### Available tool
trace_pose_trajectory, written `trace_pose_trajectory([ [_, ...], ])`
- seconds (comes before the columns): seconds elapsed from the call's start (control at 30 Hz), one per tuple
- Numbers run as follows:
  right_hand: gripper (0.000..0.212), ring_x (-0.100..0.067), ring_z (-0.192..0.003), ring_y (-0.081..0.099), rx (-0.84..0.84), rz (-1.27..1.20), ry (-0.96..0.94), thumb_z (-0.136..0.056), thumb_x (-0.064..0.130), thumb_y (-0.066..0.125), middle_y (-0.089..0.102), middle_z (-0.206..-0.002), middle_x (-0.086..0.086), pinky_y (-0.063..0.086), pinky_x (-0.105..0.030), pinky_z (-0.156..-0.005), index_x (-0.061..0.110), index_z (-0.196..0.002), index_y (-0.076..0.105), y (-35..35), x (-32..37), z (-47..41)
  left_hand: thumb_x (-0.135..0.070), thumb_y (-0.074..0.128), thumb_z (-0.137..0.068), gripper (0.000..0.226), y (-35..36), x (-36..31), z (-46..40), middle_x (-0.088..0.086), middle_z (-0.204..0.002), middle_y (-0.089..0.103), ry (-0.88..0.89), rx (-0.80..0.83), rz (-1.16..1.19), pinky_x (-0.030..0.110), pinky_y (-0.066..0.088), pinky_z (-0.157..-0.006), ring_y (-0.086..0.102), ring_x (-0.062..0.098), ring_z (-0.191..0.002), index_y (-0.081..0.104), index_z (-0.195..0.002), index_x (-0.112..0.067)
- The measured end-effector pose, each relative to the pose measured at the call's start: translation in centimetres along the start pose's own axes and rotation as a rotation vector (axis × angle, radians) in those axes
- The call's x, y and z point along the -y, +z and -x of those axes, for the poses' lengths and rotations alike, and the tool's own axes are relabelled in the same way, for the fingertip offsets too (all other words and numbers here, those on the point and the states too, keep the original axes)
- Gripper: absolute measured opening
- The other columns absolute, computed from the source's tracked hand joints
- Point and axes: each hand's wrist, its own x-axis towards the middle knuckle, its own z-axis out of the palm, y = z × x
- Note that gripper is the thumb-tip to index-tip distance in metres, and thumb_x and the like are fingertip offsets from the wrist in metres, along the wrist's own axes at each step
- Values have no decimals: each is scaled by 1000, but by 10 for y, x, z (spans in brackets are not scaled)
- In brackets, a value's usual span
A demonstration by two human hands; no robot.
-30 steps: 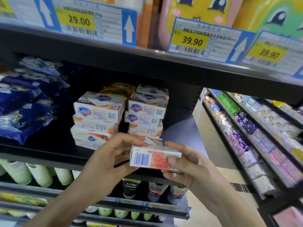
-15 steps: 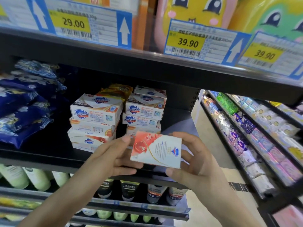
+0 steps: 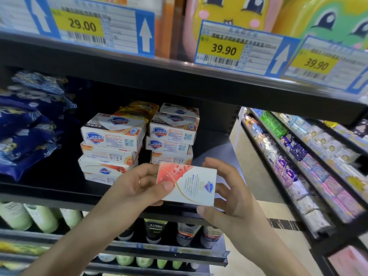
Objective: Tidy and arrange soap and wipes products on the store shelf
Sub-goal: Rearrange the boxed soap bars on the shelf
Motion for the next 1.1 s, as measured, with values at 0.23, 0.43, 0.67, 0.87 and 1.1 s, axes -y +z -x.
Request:
trace_pose_trajectory([
  [0.23, 82, -14, -124, 63, 8, -105, 106, -81, 27, 79, 64, -135, 14, 58, -33, -91, 47, -148, 37, 1, 7, 5, -30, 79, -78, 45, 1, 1, 3, -1, -117, 78, 81, -19, -29, 33, 57, -96, 74, 16, -111, 68, -122, -27],
  [0.43, 54, -17, -80, 71, -75, -210, 323, -74, 56, 73, 75, -110, 8, 59, -24, -70, 41, -126, 68, -1, 25, 1, -11, 77, -82, 41, 3, 5, 9, -1, -126, 75, 136, 78, 18, 16, 53, -95, 71, 16, -118, 71, -115, -35],
  [0.67, 41, -25, -82, 63, 78, -307, 369, -90, 46, 67, 74, -119, -5, 54, -31, -63, 24, -124, 73, -4, 22, 2, 0, 75, -82, 43, -1, 10, 13, 1, -130, 72, 168, 95, 44, 19, 55, -90, 67, 17, -123, 71, -114, -29],
  [0.87, 49, -25, -89, 71, 76, -329, 347, -82, 46, 78, 74, -119, -10, 58, -31, -79, 25, -126, 72, -5, 11, 0, -1, 76, -82, 50, -3, 12, 14, -2, -129, 73, 167, 74, 37, 20, 57, -89, 68, 15, -122, 71, -118, -35],
  [1.1, 55, -26, -113, 72, -6, -324, 195, -73, 26, 89, 72, -128, -4, 58, -26, -88, 31, -125, 70, -5, 9, -6, -21, 78, -84, 62, -10, 22, 21, -19, -137, 67, 147, -68, -59, 22, 56, -99, 64, 8, -128, 60, -132, -55],
])
